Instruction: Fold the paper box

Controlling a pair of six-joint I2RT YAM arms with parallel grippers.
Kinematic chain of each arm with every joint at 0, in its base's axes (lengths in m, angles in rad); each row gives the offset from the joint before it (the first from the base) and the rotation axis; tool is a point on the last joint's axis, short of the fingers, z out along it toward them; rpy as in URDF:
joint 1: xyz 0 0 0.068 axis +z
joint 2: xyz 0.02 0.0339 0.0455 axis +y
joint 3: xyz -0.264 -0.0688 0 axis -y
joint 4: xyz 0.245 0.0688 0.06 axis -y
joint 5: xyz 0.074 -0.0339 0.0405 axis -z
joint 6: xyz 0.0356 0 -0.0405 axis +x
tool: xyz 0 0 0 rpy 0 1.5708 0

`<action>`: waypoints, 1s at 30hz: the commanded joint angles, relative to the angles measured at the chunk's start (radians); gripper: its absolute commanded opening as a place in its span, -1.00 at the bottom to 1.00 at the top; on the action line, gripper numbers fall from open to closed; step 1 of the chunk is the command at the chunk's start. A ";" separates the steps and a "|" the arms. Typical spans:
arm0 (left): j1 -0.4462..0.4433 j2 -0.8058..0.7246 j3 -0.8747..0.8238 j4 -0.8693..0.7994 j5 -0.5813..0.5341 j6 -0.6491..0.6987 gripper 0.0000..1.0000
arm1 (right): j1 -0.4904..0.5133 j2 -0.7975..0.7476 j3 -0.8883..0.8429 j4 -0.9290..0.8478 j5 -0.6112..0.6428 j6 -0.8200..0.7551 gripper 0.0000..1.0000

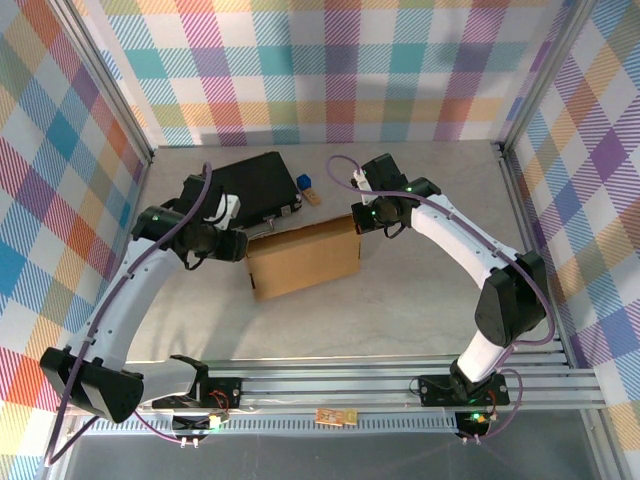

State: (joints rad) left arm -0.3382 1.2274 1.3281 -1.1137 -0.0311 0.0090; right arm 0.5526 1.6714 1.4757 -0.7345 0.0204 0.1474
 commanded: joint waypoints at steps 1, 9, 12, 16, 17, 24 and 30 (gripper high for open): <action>-0.012 0.003 -0.016 0.038 0.013 0.028 -0.04 | -0.003 0.028 -0.006 -0.115 -0.016 -0.015 -1.00; -0.012 0.028 -0.033 0.066 -0.004 0.032 -0.20 | -0.003 0.026 -0.007 -0.118 -0.019 -0.011 -1.00; -0.013 0.029 -0.042 0.068 -0.004 0.032 -0.25 | -0.005 0.023 -0.010 -0.118 -0.020 -0.010 -1.00; -0.014 0.025 -0.060 0.069 -0.012 0.036 -0.27 | -0.005 0.025 -0.007 -0.119 -0.022 -0.008 -1.00; -0.013 0.025 -0.065 0.070 -0.014 0.036 -0.27 | -0.005 0.026 -0.007 -0.118 -0.022 -0.009 -1.00; -0.013 0.036 -0.084 0.093 -0.035 0.032 -0.36 | -0.004 0.025 -0.007 -0.117 -0.026 -0.009 -1.00; -0.013 0.059 -0.046 0.102 -0.021 0.016 -0.50 | -0.005 0.022 -0.001 -0.120 -0.030 -0.008 -1.00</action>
State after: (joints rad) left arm -0.3401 1.2751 1.2476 -1.0306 -0.0467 0.0231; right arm 0.5507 1.6714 1.4757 -0.7357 0.0051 0.1478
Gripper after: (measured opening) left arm 0.263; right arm 0.042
